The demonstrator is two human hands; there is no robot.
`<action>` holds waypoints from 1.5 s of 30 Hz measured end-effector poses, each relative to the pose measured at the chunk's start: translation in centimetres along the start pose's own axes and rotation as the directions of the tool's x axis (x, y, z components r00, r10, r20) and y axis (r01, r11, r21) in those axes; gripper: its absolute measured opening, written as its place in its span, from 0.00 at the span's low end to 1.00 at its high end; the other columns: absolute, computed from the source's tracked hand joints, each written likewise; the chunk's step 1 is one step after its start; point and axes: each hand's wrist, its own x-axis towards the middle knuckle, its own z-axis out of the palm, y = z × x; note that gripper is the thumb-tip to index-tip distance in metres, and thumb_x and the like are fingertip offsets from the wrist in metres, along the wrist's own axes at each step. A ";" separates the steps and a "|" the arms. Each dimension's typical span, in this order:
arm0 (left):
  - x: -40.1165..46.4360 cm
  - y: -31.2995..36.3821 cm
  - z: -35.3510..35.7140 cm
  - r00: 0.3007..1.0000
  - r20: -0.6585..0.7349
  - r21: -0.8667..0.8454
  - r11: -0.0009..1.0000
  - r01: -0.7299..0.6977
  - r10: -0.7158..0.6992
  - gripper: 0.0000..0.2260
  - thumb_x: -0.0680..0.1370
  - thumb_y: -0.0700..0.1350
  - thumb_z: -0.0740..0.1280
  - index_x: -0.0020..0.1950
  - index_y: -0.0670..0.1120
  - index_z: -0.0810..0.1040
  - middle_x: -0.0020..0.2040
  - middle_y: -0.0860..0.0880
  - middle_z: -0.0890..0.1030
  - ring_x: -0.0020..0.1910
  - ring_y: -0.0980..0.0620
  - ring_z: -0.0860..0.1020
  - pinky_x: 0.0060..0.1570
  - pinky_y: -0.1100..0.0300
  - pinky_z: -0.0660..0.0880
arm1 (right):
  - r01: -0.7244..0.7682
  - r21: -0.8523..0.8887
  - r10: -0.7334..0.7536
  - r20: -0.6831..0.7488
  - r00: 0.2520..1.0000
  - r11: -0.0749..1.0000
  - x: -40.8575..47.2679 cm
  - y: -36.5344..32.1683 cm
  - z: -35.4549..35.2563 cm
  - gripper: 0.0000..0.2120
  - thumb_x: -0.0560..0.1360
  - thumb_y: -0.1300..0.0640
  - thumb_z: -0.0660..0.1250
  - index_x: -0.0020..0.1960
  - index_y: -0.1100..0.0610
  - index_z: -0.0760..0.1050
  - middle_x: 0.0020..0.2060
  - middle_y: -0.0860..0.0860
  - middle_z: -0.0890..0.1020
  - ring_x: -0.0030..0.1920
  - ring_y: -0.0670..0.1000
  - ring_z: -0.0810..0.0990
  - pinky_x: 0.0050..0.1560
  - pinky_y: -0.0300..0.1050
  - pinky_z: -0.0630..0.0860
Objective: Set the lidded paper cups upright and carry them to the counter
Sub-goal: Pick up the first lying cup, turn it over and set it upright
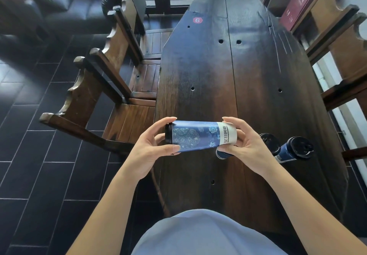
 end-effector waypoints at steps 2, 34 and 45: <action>0.0 0.1 0.1 1.000 0.002 -0.003 1.000 0.023 -0.023 0.33 0.67 0.46 0.81 0.71 0.58 0.78 0.67 0.50 0.80 0.68 0.39 0.79 0.58 0.30 0.79 | 0.008 -0.003 -0.008 0.011 1.000 1.000 0.1 0.1 -0.1 0.34 0.70 0.65 0.79 0.70 0.47 0.71 0.63 0.48 0.77 0.68 0.53 0.76 0.60 0.46 0.81; 0.4 1.2 1.4 1.000 -0.023 -0.056 0.998 0.006 -0.007 0.37 0.61 0.58 0.86 0.68 0.60 0.79 0.64 0.51 0.82 0.68 0.38 0.79 0.55 0.40 0.84 | -0.011 0.144 0.014 -0.017 1.000 0.990 -0.5 -0.5 -1.0 0.32 0.67 0.60 0.78 0.69 0.50 0.72 0.60 0.44 0.81 0.67 0.52 0.77 0.53 0.54 0.85; 0.1 2.0 1.5 0.994 -0.035 0.027 0.994 -0.107 0.108 0.25 0.64 0.58 0.84 0.59 0.57 0.85 0.70 0.52 0.78 0.72 0.40 0.74 0.65 0.43 0.79 | -0.040 0.126 0.039 0.014 0.999 0.991 -0.4 -1.0 -0.7 0.30 0.68 0.56 0.78 0.68 0.49 0.74 0.57 0.45 0.83 0.65 0.56 0.79 0.56 0.56 0.84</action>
